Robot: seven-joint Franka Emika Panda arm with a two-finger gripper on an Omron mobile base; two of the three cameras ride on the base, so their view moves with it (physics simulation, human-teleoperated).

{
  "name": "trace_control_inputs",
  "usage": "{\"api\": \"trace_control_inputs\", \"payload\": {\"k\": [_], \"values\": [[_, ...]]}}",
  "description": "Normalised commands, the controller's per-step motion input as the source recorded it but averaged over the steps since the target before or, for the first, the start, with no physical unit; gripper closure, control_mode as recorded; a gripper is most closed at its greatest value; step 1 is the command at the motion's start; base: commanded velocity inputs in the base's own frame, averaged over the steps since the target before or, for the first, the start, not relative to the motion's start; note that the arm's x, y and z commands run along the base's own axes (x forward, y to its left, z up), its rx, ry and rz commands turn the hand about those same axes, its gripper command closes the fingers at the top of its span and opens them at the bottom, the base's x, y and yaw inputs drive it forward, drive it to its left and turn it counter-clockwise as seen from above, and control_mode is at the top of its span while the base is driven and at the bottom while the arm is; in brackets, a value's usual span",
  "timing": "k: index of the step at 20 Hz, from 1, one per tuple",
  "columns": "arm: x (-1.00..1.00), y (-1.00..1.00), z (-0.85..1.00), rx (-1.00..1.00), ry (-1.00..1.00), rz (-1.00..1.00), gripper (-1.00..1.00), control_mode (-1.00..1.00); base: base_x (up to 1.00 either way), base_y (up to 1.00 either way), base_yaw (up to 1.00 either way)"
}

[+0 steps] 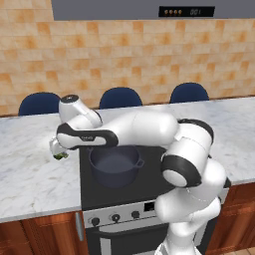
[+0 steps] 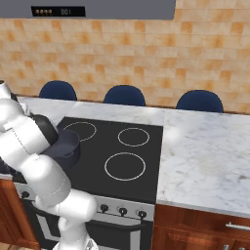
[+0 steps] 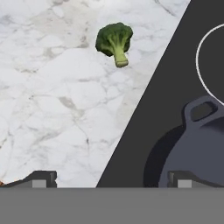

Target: Turn on the burner for the pot on the stove. Wait thirty seconds for the pot to heat up. Then add the broccoli to the pot.

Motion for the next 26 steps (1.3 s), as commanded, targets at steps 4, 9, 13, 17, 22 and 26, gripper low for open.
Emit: {"api": "trace_control_inputs", "payload": {"k": [4, 9, 13, 17, 22, 26], "values": [[0.18, 0.05, -0.18, 0.0, 0.0, 0.0, -1.0, -1.0, 0.0, 0.0, 0.0], [0.16, 0.04, -0.15, 0.01, 0.0, 0.0, -1.0, -1.0, 0.0, 0.0, 0.0], [0.14, 0.07, -0.11, 0.04, 0.0, 0.0, -1.0, -1.0, 0.0, 0.0, 0.0], [0.17, 0.11, -0.14, 0.06, -0.01, 0.0, -1.0, -1.0, 0.0, 0.0, 0.0], [0.17, 0.08, -0.16, 0.05, -0.02, 0.0, -1.0, -1.0, 0.0, 0.0, 0.0], [0.2, 0.04, -0.15, 0.0, -0.03, 0.0, -1.0, -1.0, 0.0, 0.0, 0.0]]}}
